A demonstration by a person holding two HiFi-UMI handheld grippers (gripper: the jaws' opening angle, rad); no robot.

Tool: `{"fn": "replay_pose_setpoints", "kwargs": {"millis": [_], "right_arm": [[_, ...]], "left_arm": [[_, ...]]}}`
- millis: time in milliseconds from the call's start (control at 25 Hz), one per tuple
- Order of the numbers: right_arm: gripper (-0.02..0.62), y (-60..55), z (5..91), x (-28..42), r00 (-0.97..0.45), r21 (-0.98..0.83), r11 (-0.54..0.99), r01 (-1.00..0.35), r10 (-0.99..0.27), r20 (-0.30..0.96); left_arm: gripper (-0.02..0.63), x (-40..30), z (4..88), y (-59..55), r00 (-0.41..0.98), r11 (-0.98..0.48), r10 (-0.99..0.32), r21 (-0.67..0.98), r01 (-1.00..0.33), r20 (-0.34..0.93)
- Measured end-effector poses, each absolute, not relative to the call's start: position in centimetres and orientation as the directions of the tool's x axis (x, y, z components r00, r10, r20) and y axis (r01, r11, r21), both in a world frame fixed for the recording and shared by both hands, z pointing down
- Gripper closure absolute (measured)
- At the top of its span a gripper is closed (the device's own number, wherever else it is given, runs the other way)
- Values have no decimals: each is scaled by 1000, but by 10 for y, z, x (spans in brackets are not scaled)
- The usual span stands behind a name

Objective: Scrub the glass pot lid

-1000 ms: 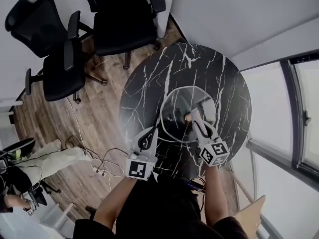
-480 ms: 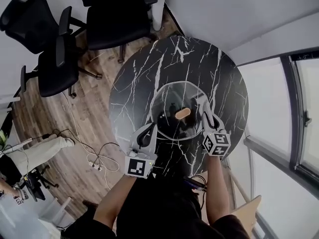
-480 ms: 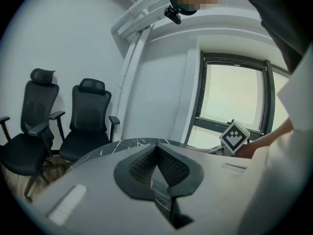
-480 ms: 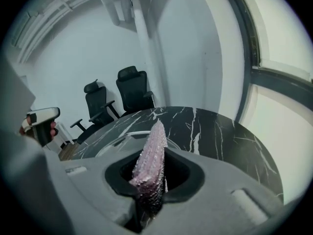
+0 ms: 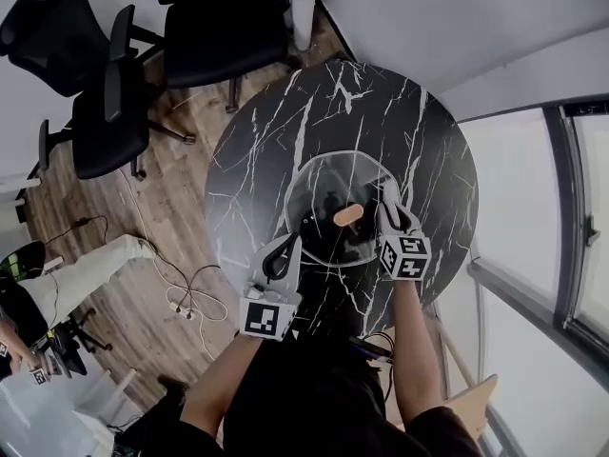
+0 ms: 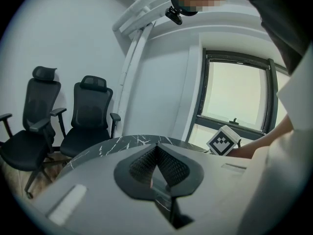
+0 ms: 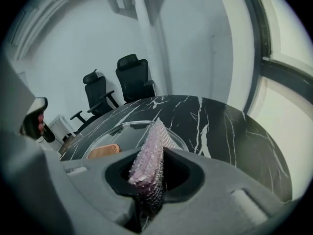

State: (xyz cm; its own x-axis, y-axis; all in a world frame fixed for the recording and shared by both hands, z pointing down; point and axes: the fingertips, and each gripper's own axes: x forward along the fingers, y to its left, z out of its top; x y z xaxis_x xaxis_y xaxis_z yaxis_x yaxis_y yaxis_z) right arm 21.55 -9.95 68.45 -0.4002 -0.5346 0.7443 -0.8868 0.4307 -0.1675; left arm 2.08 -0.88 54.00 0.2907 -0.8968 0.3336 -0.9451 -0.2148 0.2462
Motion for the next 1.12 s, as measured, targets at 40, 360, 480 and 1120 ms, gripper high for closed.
{"fn": "replay_pose_setpoints", "kwargs": {"millis": [40,360,480,1120], "right_arm": [[525,-101,686,213,-405,-172,435,-884,-527,747],[525,-121,692,186,-441,-191,485,-854,-478,759],[525,-126,694,179,-448,-202,492,-847,-455,770],[525,-143,700,147,-400,-131,584,-801,-360,843]], "left_arm": [[604,19,541,-8,290,-214,-897,246,-945,334],[604,2,542,-8,281,-203,-900,249,-947,334],[604,-4,542,-7,285,-209,-899,247,-946,331],[604,-39,543,-2,275,-193,-899,255,-948,340]]}}
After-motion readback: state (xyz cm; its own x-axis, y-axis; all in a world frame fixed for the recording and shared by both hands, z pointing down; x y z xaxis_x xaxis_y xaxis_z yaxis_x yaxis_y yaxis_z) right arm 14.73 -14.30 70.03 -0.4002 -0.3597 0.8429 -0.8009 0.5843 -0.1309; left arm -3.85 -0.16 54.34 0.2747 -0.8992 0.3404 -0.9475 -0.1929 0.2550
